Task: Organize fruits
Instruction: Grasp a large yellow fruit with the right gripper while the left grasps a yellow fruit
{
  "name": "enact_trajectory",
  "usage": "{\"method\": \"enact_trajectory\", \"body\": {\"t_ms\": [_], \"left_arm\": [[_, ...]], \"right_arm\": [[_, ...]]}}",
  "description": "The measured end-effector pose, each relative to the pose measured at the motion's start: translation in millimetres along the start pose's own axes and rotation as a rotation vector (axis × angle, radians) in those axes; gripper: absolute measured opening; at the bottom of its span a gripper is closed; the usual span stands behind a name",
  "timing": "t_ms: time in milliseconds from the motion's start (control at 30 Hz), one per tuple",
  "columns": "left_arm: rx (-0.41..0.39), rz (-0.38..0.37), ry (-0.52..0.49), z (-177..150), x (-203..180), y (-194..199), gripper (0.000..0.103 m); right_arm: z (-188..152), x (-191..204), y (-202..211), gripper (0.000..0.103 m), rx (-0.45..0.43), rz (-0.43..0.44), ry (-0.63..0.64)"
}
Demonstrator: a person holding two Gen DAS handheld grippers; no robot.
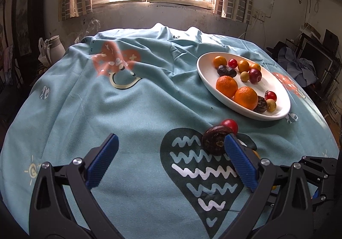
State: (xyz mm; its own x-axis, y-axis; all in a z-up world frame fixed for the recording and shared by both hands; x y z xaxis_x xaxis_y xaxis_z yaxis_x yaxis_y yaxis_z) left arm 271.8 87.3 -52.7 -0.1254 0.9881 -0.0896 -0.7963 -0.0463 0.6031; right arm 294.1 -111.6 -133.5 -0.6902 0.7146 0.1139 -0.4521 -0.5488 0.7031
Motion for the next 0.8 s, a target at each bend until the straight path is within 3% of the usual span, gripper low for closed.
{"method": "enact_trajectory", "body": {"t_ms": [133, 233, 300, 400, 600, 633, 800], "left_arm": [[0.001, -0.001, 0.002, -0.1, 0.2, 0.0, 0.101], [0.001, -0.026, 0.006, 0.9, -1.2, 1.1, 0.101], [0.003, -0.052, -0.009, 0.4, -6.7, 2.8, 0.101], [0.003, -0.093, -0.074, -3.5, -22.4, 6.0, 0.101], [-0.029, -0.187, -0.251, -19.0, -65.4, 20.6, 0.099], [-0.031, -0.203, -0.284, -22.6, -72.9, 22.4, 0.097], [0.022, -0.267, -0.389, -40.6, -100.6, 17.6, 0.065]], "right_arm": [[3.1, -5.8, 4.8, 0.039, -0.005, 0.028, -0.042], [14.2, -27.6, 24.1, 0.039, -0.083, 0.05, -0.154], [19.7, -47.2, 38.1, 0.039, -0.149, -0.005, -0.217], [20.8, -74.1, 47.4, 0.039, -0.191, -0.068, -0.313], [16.0, -93.8, 43.1, 0.039, -0.174, -0.082, -0.402], [15.7, -93.6, 42.2, 0.039, -0.171, -0.081, -0.401], [14.8, -92.3, 41.0, 0.039, -0.167, -0.077, -0.393]]}}
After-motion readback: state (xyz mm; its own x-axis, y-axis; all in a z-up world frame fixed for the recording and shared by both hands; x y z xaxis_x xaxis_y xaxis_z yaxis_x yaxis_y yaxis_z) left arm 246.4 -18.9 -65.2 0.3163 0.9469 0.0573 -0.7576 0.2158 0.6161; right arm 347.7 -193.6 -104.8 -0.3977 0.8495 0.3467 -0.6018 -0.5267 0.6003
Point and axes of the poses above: each gripper's, at about its wrist camera, not at the fingertips, and y roughly against the way its jaws point, x to its left, z to its top, the point moved 4 cm from there along -y, roughly the way its jaws point, and after that the axes turned 5 degrees about -x, right-handed, at the moved point
